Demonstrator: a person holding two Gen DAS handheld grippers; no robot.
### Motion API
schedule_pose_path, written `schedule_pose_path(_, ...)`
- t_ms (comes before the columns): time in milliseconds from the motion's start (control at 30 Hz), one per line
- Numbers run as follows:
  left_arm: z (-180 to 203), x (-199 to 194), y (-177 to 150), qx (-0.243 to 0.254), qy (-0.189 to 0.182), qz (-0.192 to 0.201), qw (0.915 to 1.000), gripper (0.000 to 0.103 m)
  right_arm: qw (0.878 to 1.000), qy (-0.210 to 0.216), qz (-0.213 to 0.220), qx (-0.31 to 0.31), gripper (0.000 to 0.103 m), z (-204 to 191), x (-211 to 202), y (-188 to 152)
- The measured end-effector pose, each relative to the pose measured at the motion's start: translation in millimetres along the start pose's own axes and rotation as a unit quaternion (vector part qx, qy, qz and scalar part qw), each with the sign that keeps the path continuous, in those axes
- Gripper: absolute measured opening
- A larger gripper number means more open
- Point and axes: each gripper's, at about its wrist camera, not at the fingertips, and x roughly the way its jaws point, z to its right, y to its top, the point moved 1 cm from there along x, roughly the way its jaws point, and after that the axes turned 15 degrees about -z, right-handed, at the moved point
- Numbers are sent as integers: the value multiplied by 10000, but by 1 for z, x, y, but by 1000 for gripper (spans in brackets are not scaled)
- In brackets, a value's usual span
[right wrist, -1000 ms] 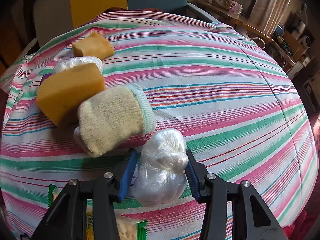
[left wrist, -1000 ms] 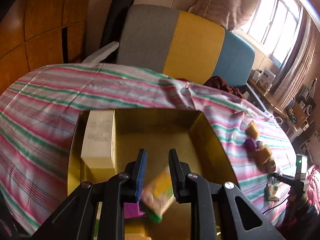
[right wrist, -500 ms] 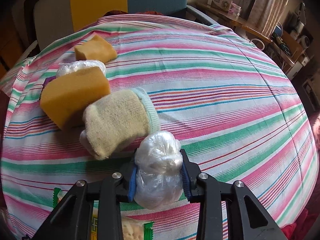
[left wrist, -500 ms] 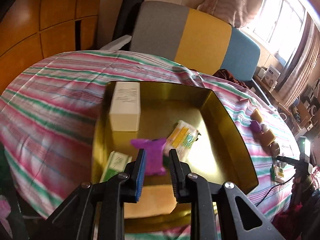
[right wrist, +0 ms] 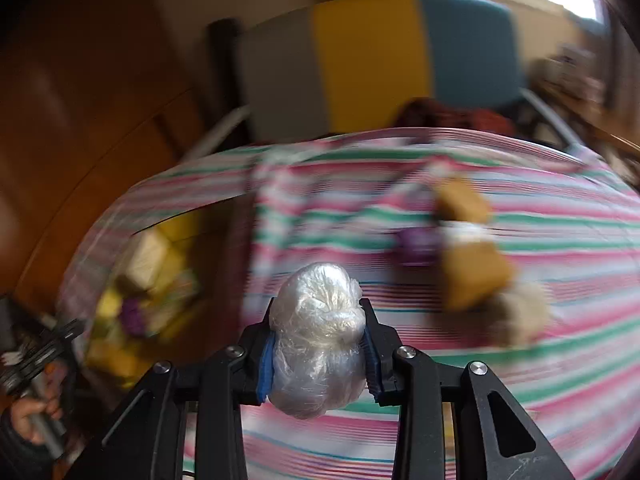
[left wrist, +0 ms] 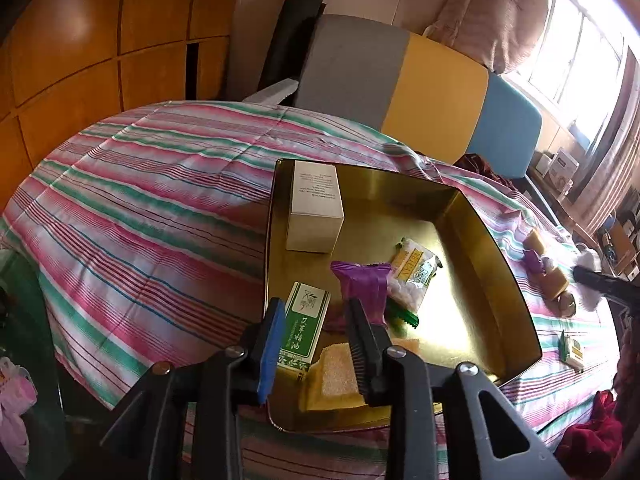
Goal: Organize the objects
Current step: 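Carry the white bundle into the gold tray and open the right tool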
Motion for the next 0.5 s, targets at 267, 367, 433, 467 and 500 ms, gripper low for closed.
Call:
schedule_pose_path(267,-11,-5,-11,3,-31,39,10000,60,9907,658,-938,-729,43,-116,101,2)
schedule_pose_path(367,-15,-7,-14,-39,-31,105,9999,80,9864,707,-1234,-826,50,-135,127,-5)
schedule_pose_path(433,-17,-7,-14,-85,-21,149,9999,82,9835,849,-1374,-813,66,-141,135,-11)
schedule_pose_path(467,-17,-8,-14,-96,-14,170,9998,82,9830,883,-1383,-825,68,-144,135,-15)
schedule_pose_path(500,-17,-9,-13,-97,-3,196,9998,83,9831,891,-1366,-835,68,-145,135,-18)
